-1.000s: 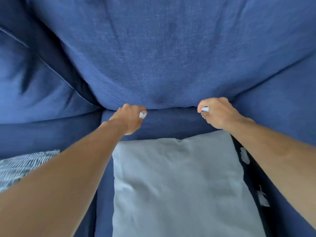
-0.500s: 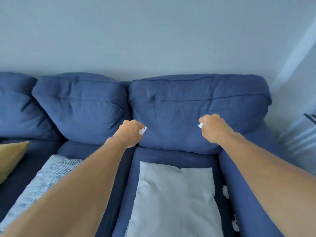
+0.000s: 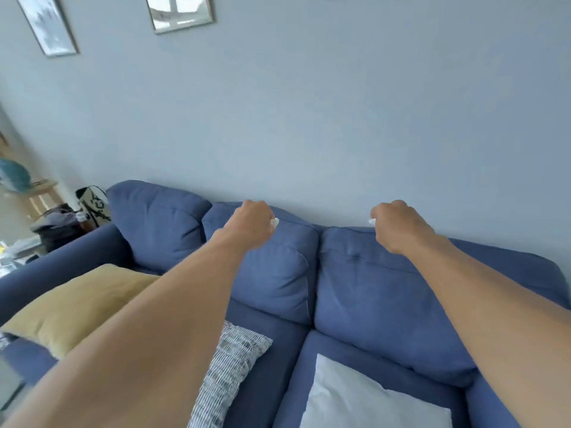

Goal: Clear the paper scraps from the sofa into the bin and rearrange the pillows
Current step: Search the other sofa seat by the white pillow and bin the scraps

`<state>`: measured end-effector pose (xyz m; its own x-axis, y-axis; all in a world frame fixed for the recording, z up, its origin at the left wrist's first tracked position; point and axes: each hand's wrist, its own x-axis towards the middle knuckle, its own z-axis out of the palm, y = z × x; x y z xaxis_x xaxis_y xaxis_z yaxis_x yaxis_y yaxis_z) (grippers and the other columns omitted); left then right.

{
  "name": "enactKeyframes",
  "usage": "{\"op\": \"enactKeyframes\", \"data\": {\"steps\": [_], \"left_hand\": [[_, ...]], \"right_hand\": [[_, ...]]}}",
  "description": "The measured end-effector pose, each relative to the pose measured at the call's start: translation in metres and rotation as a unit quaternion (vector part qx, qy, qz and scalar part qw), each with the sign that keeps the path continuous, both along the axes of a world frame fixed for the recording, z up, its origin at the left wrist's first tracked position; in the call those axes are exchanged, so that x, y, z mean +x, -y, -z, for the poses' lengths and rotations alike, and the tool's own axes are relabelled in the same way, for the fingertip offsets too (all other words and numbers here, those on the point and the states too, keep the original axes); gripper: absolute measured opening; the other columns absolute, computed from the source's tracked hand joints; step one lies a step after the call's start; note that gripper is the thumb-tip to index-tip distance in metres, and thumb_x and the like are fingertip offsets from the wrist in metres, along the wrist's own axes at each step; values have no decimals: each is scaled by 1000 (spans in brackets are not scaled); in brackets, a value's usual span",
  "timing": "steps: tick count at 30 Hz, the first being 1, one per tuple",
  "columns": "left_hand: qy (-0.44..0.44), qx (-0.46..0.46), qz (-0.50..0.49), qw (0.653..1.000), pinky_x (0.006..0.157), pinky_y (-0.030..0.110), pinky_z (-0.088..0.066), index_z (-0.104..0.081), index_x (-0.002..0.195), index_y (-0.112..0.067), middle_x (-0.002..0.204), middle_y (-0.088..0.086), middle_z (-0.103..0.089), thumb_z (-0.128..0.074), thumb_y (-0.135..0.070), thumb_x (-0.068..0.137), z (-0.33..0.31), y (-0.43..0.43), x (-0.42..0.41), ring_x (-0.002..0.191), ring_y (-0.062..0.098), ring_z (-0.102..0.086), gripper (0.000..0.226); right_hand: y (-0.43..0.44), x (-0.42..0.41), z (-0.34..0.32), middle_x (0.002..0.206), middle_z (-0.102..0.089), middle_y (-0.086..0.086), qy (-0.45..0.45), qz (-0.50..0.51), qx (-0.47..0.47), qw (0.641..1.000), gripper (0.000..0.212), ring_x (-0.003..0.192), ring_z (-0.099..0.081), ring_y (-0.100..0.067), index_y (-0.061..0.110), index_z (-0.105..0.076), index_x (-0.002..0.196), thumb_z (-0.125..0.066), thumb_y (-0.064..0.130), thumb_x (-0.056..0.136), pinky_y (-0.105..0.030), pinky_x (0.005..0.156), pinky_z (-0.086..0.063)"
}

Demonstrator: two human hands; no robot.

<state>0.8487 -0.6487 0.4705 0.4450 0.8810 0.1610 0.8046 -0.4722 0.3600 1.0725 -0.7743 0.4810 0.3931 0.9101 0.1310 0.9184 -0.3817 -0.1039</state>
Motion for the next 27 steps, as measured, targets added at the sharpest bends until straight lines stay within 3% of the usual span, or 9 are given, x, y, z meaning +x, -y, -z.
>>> {"op": "enactKeyframes", "data": {"steps": [3, 5, 9, 12, 14, 16, 20, 24, 27], "left_hand": [[-14, 15, -44, 999, 56, 29, -34, -31, 50, -14, 60, 3, -38, -50, -18, 93, -17, -1, -60, 60, 27, -37, 47], [-23, 22, -85, 996, 57, 30, -34, -36, 51, -13, 62, 6, -41, -51, -20, 93, -29, -2, -113, 65, 31, -42, 46], [-42, 33, -131, 990, 63, 47, -42, -51, 61, -1, 81, 29, -51, -51, -12, 87, -48, -7, -194, 88, 43, -57, 28], [-62, 46, -167, 983, 59, 33, -35, -42, 55, -11, 73, 22, -50, -52, -13, 86, -53, -6, -266, 81, 37, -58, 32], [-69, 49, -196, 977, 61, 30, -38, -55, 65, -8, 79, 17, -59, -54, -16, 87, -57, 1, -321, 86, 34, -61, 23], [-62, 56, -238, 968, 64, 31, -43, -66, 80, -5, 89, 15, -65, -55, -16, 87, -61, 7, -383, 85, 32, -62, 17], [-65, 76, -303, 948, 57, 27, -40, -56, 74, -10, 78, 9, -58, -53, -12, 90, -66, 25, -479, 67, 21, -52, 16], [-66, 71, -387, 917, 57, 26, -45, -68, 82, -5, 80, 8, -61, -54, -17, 91, -60, 47, -561, 69, 21, -56, 21], [-54, 68, -451, 888, 53, 26, -42, -63, 75, -5, 76, 7, -58, -54, -17, 90, -53, 64, -619, 67, 21, -55, 22]], "right_hand": [[-23, -50, -15, 90, -46, -11, 0, -32, 16, 999, 20, 61, -39, -19, 5, -45, 75, -45, 1, 94, -28, 52, -33], [-40, -94, -26, 96, -50, -13, 15, -64, 27, 997, 11, 66, -44, -23, 3, -52, 85, -45, -2, 91, -28, 57, -37], [-60, -165, -44, 115, -54, -17, 30, -107, 40, 993, 32, 95, -58, -33, 2, -59, 117, -42, -2, 91, -35, 77, -49], [-82, -226, -51, 122, -52, -17, 32, -138, 41, 989, 36, 105, -57, -34, 5, -56, 125, -42, 0, 91, -37, 85, -51], [-96, -275, -55, 125, -52, -17, 34, -167, 41, 984, 36, 107, -56, -34, 5, -55, 127, -42, 2, 93, -37, 87, -51], [-111, -336, -62, 122, -53, -17, 29, -215, 52, 975, 31, 103, -56, -34, 4, -57, 121, -42, 3, 93, -37, 84, -50], [-134, -434, -71, 112, -55, -18, 21, -294, 63, 954, 17, 94, -56, -33, 5, -58, 97, -42, 7, 96, -33, 75, -44], [-157, -521, -66, 117, -58, -14, 49, -371, 54, 926, 21, 96, -58, -29, 6, -58, 112, -43, 8, 98, -31, 70, -43], [-178, -594, -57, 108, -61, -9, 76, -446, 64, 890, 15, 87, -56, -27, 12, -58, 99, -43, 9, 97, -30, 65, -40]]}}
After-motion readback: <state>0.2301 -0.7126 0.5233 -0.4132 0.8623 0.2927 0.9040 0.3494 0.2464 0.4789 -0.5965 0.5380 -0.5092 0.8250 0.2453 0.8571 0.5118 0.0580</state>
